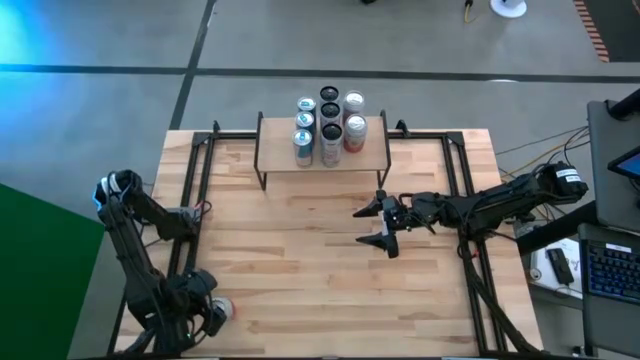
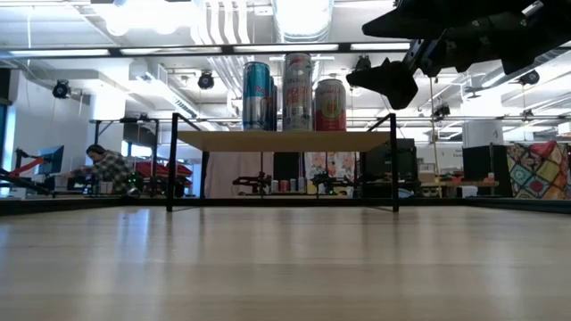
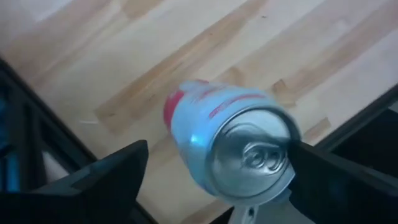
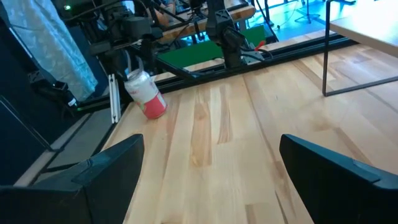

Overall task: Place canned beverage on shelf
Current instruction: Align the pink-white soda can with the other pink-white soda can on the shelf

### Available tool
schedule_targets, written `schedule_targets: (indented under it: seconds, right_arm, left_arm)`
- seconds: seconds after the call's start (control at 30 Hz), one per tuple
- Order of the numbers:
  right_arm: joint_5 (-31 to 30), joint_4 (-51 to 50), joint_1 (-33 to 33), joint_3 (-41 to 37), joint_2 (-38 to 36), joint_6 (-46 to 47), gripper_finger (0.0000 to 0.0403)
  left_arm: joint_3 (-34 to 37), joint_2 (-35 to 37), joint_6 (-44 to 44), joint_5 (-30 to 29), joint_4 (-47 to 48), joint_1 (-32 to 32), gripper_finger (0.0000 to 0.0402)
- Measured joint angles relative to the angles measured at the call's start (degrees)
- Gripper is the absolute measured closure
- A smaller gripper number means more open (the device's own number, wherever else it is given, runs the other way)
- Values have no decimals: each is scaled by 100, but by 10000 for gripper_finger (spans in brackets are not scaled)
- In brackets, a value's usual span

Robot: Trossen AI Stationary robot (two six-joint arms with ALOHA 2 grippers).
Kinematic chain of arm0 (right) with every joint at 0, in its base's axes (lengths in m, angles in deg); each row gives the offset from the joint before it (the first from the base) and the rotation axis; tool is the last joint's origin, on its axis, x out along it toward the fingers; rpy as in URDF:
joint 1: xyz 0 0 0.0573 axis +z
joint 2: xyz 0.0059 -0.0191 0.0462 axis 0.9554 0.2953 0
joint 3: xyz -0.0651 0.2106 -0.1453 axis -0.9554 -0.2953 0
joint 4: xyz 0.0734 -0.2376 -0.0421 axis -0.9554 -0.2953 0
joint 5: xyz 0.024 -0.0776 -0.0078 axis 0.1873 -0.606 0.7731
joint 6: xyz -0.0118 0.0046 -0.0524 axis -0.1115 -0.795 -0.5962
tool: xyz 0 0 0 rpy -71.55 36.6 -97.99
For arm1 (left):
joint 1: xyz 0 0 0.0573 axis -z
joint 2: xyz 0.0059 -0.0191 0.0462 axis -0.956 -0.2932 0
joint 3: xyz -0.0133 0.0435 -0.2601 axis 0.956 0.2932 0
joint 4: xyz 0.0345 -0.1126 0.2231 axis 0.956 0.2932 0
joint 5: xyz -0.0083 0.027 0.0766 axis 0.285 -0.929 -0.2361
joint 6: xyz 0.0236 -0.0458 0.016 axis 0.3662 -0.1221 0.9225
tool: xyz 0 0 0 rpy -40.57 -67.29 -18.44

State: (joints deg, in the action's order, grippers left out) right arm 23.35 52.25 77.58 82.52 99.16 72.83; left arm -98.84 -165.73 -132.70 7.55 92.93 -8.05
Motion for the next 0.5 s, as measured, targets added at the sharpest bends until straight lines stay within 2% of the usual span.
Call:
schedule_targets:
  seconds: [0.17,0.5]
  right_arm:
    - [-1,-1,0,0,0,-9,37]
    - [-5,-1,0,0,0,-2,37]
  left_arm:
    - [0,2,-13,-4,147,-1,4]
    - [-102,148,7,-451,1184,-12,12]
